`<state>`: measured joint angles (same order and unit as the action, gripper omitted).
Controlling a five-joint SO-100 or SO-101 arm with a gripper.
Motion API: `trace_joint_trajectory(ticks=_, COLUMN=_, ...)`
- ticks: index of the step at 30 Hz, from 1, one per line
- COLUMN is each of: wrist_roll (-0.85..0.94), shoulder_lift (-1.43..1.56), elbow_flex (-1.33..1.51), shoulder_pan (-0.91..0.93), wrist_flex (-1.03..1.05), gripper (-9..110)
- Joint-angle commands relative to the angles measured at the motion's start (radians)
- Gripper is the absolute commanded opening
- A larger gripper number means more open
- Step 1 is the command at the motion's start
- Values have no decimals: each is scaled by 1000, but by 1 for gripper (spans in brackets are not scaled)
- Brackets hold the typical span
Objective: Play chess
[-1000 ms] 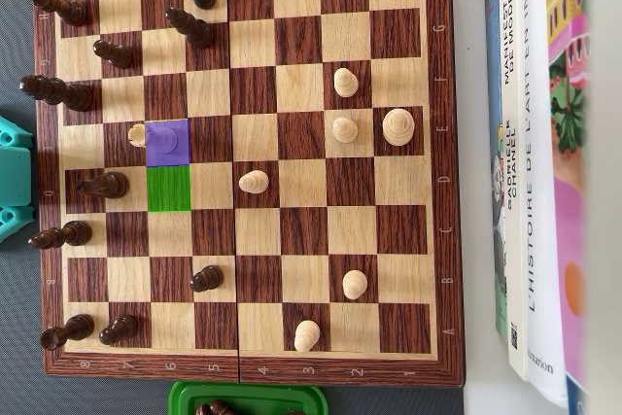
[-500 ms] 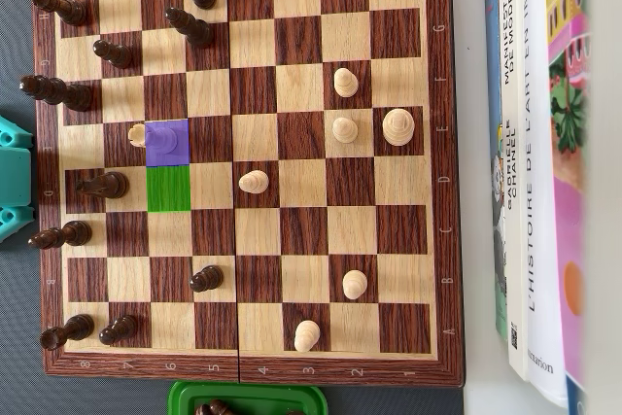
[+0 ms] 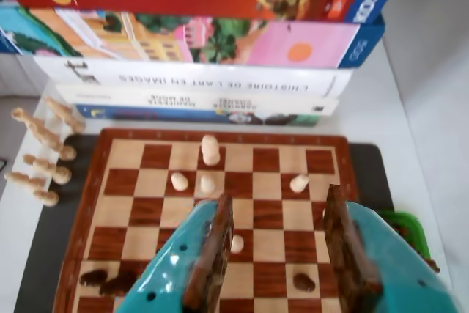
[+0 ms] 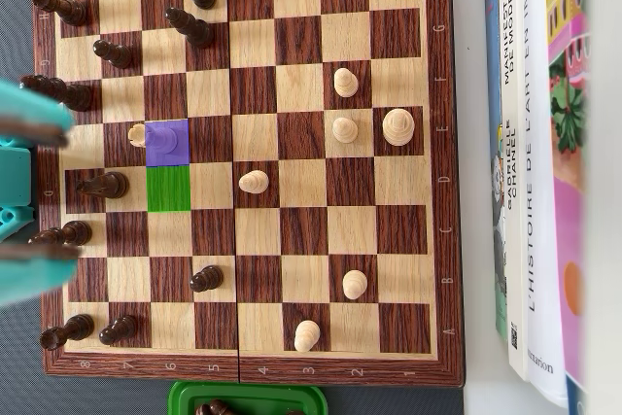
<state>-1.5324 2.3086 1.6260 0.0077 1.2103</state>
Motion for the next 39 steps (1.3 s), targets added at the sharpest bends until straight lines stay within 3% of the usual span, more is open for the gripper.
trace_joint_trajectory(ticks=1, wrist_roll=-3, shoulder_lift=-17, elbow_flex=-55, shoulder_pan=-2, wrist_flex=127, gripper=18)
trace_joint_trajectory(ticks=13, wrist_roll=-6, shoulder_lift=-98, elbow_flex=-28, shoulder_pan=-9, wrist_flex=425, gripper=18)
trace_joint_trajectory(ticks=26, wrist_roll=-72, shoulder_lift=-115, elbow_flex=224, shoulder_pan=-114, wrist_flex=420, gripper=18)
trace_joint_trajectory(ticks=39, wrist_roll=-176, shoulder_lift=-115, elbow_flex=394, shoulder_pan=-212, wrist_flex=284, gripper=19)
